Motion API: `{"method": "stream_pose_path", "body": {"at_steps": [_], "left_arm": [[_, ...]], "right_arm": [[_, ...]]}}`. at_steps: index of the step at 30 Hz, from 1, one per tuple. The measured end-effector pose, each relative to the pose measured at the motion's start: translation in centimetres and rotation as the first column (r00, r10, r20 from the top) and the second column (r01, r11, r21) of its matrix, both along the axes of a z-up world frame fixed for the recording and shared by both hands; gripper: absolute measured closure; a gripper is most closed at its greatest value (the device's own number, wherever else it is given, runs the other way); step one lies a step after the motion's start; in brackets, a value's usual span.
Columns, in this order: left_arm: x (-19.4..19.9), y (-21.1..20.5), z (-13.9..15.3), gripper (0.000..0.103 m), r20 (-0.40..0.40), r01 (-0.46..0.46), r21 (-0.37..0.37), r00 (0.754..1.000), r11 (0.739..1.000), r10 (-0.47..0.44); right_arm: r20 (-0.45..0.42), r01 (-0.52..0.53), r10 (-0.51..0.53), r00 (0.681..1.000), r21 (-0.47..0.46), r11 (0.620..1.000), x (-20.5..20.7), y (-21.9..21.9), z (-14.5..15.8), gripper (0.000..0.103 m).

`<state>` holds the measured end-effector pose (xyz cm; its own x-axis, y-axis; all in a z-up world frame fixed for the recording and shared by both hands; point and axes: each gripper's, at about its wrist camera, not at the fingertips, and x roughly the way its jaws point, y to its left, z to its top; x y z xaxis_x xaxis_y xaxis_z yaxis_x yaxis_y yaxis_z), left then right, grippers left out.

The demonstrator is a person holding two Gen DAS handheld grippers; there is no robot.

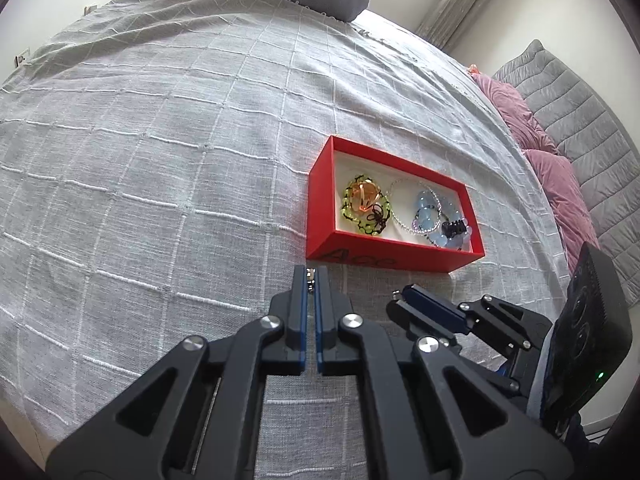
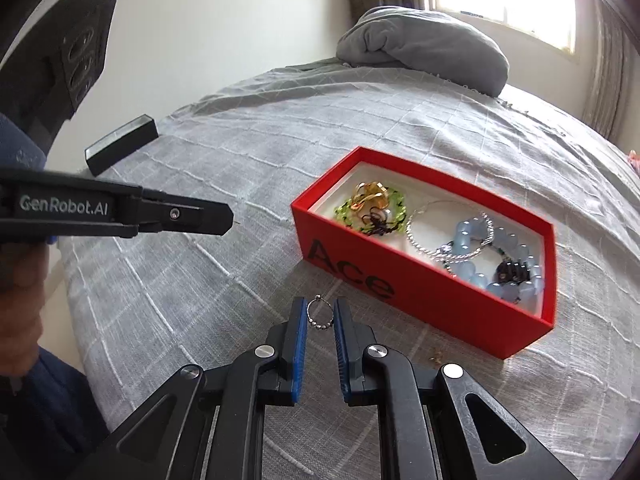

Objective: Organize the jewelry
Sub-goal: 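Carry the gold earring boxward with the left tool while the right tool grasps the hoop earring, then drop the gold earring into the red box with the left tool while the right tool drops the hoop earring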

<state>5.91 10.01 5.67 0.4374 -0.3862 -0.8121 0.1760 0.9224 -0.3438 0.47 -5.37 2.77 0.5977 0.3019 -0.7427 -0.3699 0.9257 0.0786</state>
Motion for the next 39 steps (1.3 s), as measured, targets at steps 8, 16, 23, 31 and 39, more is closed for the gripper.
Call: {"method": "stream_pose_path", "body": {"at_steps": [8, 16, 23, 31, 39], "left_arm": [[1.2, -2.1, 1.5, 0.099, 0.054, 0.020, -0.053, 0.998, 0.998, -0.017], [3.3, -6.2, 1.0, 0.099, 0.042, 0.046, -0.073, 0.998, 0.996, -0.043], [4.9, -8.4, -0.1, 0.099, 0.015, 0.048, -0.057, 0.999, 0.997, -0.047], [5.9, -9.3, -0.8, 0.099, -0.002, 0.053, -0.040, 0.999, 0.998, -0.053], [6.0, -9.2, -0.8, 0.099, -0.018, 0.056, -0.057, 0.998, 0.997, -0.057]], "right_arm": [[0.012, 0.108, -0.110, 0.994, 0.116, 0.987, 1.0, -5.5, 3.4, 0.089], [-0.030, 0.204, -0.202, 0.979, 0.211, 0.956, 3.5, -9.7, 4.2, 0.089], [-0.110, 0.243, -0.220, 0.969, 0.291, 0.926, 5.7, -11.2, 3.2, 0.089], [-0.150, 0.229, -0.190, 0.970, 0.319, 0.920, 7.6, -11.0, 2.6, 0.089], [-0.153, 0.191, -0.143, 0.978, 0.373, 0.908, 8.0, -10.6, 2.7, 0.080]]}}
